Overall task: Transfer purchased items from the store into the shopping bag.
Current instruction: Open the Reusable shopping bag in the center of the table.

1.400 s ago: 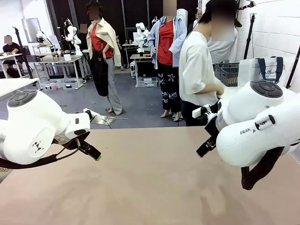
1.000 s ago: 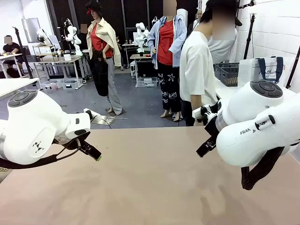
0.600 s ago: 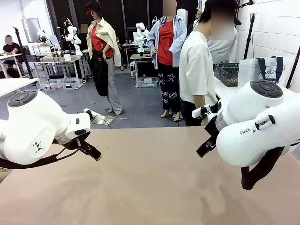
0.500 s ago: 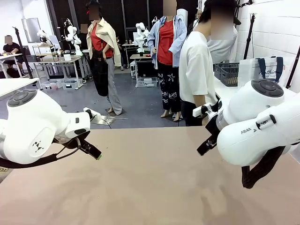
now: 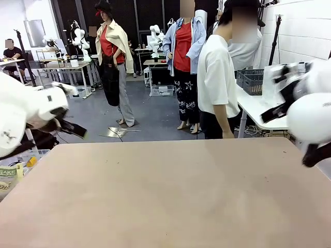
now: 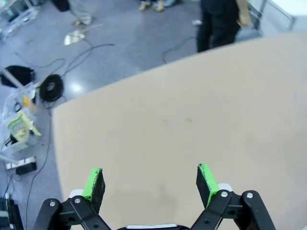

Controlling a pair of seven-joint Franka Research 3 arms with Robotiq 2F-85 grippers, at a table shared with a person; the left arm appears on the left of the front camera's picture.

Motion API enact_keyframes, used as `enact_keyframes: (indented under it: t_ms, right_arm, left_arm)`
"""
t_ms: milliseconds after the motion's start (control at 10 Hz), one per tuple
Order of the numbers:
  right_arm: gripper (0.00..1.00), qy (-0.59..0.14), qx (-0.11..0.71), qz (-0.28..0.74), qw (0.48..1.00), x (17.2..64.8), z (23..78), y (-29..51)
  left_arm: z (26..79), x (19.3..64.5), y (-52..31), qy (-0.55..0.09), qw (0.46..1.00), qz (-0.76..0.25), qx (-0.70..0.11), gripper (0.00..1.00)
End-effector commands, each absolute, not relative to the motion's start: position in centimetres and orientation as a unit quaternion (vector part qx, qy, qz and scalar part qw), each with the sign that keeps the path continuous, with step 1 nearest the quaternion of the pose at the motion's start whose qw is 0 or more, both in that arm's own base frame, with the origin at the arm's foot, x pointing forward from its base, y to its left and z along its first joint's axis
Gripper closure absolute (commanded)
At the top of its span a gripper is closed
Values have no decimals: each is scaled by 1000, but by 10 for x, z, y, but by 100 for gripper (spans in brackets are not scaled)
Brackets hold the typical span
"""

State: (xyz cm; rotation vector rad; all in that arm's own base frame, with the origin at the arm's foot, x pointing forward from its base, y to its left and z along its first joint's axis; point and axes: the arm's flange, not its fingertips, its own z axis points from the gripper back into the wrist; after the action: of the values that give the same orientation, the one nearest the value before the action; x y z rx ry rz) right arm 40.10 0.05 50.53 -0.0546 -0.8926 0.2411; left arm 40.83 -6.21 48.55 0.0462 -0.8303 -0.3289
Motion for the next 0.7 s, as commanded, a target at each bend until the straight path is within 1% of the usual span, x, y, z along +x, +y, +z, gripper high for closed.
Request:
enact_keyframes:
  t_ms: [0, 100, 300, 600]
  right_arm:
    - [0, -427, -22, 48, 903, 357, 467, -63]
    - [0, -427, -7, 4, 904, 353, 459, -102]
    - [0, -429, 31, -51, 901, 343, 440, -150]
    - [0, -415, 62, -74, 905, 350, 417, -172]
  left_arm:
    - [435, 321, -18, -402, 911, -84, 35, 0]
    - [427, 312, 11, -401, 915, -39, 18, 0]
    - [402, 296, 57, -412, 911, 23, -18, 0]
    - [383, 282, 93, -433, 896, 74, -61, 0]
